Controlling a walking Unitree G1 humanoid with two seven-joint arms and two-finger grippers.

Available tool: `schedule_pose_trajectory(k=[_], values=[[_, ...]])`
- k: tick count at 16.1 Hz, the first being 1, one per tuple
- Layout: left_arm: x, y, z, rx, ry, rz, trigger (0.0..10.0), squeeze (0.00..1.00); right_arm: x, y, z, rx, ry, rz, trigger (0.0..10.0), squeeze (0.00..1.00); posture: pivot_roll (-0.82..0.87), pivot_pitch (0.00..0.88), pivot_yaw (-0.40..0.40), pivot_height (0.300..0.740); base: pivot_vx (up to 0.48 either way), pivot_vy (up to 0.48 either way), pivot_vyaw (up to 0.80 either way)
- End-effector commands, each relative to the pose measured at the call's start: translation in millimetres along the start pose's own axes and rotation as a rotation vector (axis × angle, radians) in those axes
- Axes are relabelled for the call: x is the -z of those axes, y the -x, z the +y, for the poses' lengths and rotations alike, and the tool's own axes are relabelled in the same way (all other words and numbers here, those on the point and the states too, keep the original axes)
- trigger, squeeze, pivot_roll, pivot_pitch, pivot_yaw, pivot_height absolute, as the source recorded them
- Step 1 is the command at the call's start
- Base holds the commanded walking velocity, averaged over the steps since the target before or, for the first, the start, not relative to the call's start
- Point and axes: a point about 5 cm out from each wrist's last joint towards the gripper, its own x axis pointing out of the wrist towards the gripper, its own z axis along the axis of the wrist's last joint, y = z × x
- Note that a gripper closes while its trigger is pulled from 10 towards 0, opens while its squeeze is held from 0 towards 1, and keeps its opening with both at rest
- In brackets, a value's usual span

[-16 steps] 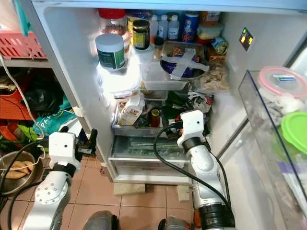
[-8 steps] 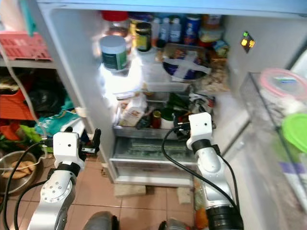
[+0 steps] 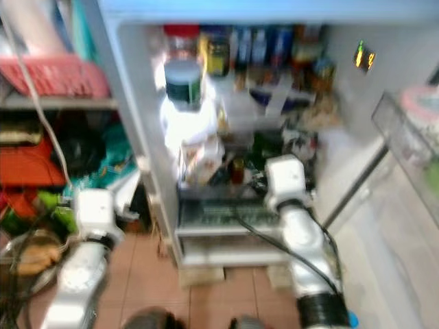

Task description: Restocking fridge

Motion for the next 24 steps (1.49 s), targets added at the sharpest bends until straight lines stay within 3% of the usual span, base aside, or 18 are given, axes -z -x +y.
schedule_pose_trajectory(k=[1, 5, 10, 21, 24], values=[[-2.0, -1.2, 9.4, -0.026, -0.027, -0.006, 10.0, 0.00, -7.4, -4.1, 5.1, -0.006, -0.011, -0.028, 10.0, 0.00, 0.10, 0.000, -0.019, 0.740, 0.000, 0.480, -0.80], [-1.8, -1.6, 8.6, -0.015, -0.034, -0.010, 10.0, 0.00, -7.8, -5.0, 6.2, -0.009, -0.014, -0.031, 10.0, 0.00, 0.10, 0.000, -0.020, 0.740, 0.000, 0.478, -0.36], [-4.7, -1.4, 5.6, 0.025, -0.051, -0.043, 10.0, 0.00, -9.4, -8.0, 8.1, -0.013, -0.019, -0.037, 10.0, 0.00, 0.10, 0.000, -0.019, 0.740, 0.000, 0.000, 0.00], [-4.7, -2.1, 6.9, 0.024, -0.057, -0.044, 10.0, 0.00, -13.1, -10.8, 13.3, -0.030, -0.026, -0.054, 10.0, 0.00, 0.10, 0.000, -0.014, 0.740, 0.000, -0.429, 0.00], [-3.3, -2.6, 9.9, -0.008, -0.028, -0.034, 10.0, 0.00, -12.7, -10.8, 13.6, -0.038, -0.022, -0.052, 10.0, 0.00, 0.10, 0.000, -0.018, 0.740, 0.000, 0.000, 0.00]])
